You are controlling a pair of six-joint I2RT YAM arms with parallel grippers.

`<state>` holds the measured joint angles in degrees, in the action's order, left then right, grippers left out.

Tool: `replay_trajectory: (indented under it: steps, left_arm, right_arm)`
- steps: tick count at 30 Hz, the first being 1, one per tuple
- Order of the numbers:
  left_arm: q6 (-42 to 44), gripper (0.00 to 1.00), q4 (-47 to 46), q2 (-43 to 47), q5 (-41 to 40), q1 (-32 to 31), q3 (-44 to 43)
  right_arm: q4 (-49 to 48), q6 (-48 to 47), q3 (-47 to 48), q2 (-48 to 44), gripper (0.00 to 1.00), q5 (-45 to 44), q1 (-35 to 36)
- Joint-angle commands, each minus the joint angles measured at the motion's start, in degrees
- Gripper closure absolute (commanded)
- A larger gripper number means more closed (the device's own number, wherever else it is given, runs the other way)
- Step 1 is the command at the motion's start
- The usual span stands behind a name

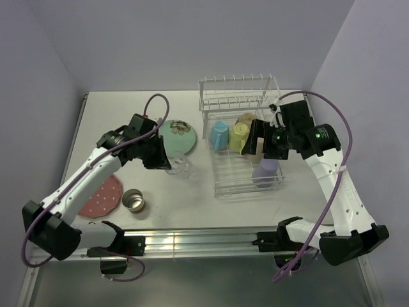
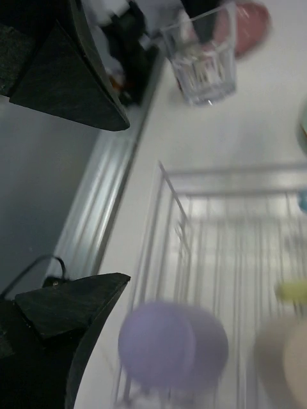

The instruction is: Load the mixed dishes into the dish rack

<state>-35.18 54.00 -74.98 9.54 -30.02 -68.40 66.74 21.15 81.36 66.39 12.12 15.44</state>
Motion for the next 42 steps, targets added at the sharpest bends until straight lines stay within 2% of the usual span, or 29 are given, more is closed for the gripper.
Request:
replay_trajectory:
  steps: [1,3,4,6,7,10,11,18,26,42]
  left_arm:
    - [-4.97,1.00,-6.08,5.36,14.61,0.23,-4.37]
    - [-7.78,1.00,-9.85,6.68,19.35,0.23,-3.07]
    - [-11.80,1.00,-14.84,8.34,23.46,0.23,-2.18]
    - [-16.74,1.00,-21.35,10.20,27.79,0.23,2.54]
    - [-22.25,1.00,-28.52,11.94,31.12,0.23,4.40]
    - [-32.04,1.00,-38.94,15.47,34.56,0.23,11.34]
    - [-33.88,1.00,-44.45,16.17,35.02,0.23,13.97]
    - [-47.51,1.00,-63.19,18.82,36.16,0.14,20.32]
    - [-51.38,1.00,-67.70,17.94,36.43,0.23,18.74]
    - [-56.05,1.00,-73.24,18.11,36.52,-0.13,20.68]
  right_arm:
    - [-3.25,0.73,-0.58,-1.26,0.00,23.26,-0.32]
    - [-6.61,2.22,-2.60,-2.58,0.00,30.04,-0.15]
    - [-9.15,2.58,-3.13,-2.93,0.00,35.11,0.29]
    - [-12.32,4.94,-5.15,-3.81,0.00,39.45,0.99]
    - [-16.43,6.44,-6.03,-4.68,0.00,43.82,1.34]
    - [-26.79,14.08,-9.55,-6.97,0.00,49.99,1.61]
    - [-29.01,15.66,-10.16,-7.41,0.00,50.89,1.61]
    - [-40.89,26.30,-14.38,-8.12,0.00,53.62,2.66]
    - [-44.06,27.45,-15.27,-7.33,0.00,52.92,3.89]
    - [-66.55,42.83,-17.29,-2.94,0.00,53.80,9.43]
